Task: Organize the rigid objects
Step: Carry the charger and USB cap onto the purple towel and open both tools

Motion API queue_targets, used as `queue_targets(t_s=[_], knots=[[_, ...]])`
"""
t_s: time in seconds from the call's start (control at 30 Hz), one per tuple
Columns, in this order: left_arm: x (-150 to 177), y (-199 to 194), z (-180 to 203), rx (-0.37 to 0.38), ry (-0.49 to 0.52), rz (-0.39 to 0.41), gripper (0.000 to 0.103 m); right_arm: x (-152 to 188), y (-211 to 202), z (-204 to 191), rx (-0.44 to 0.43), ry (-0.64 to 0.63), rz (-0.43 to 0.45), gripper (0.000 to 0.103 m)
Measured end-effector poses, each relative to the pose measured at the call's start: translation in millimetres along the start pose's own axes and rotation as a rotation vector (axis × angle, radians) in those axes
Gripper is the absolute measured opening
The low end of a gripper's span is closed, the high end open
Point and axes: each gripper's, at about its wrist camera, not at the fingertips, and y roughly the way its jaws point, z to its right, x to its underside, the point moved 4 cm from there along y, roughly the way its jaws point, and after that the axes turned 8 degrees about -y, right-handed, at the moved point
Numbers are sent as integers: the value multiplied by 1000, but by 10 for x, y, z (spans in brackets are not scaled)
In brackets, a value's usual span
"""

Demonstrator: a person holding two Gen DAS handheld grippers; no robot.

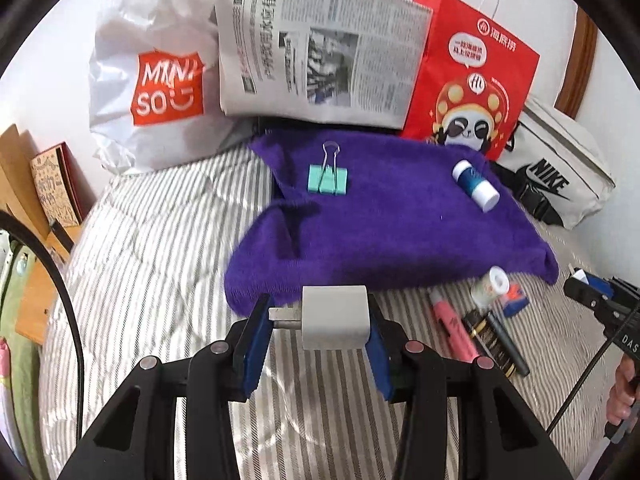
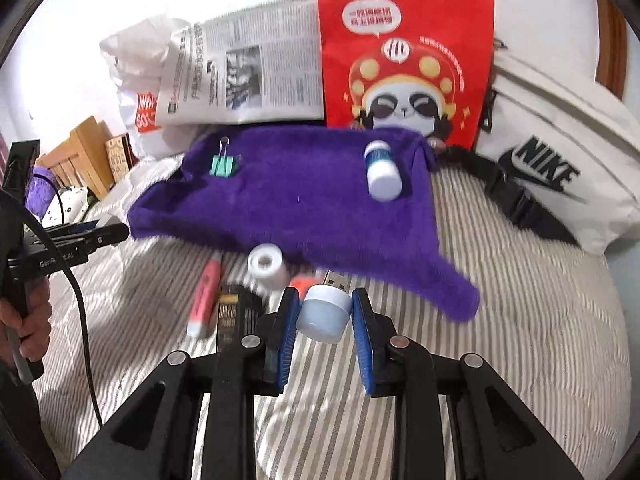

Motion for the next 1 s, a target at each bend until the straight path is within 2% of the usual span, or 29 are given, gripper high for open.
queue_targets(t_s=[0.2, 0.37, 0.47, 0.63, 1.0], knots=[[-229, 14, 61, -6, 19, 16, 42, -277, 165, 202, 38, -14, 1, 27], [-383, 125, 110, 5, 26, -4, 42, -492, 424, 344, 36, -17, -26, 27], [-458, 230, 122, -14, 25, -7, 42, -575, 627, 401, 22, -18, -52, 27], [-561, 453, 174, -12, 33, -9, 42, -507, 1006, 457, -14, -8, -108, 27], [-575, 745, 109, 23, -5, -54, 42, -404, 1382, 464, 30, -17, -145, 27]])
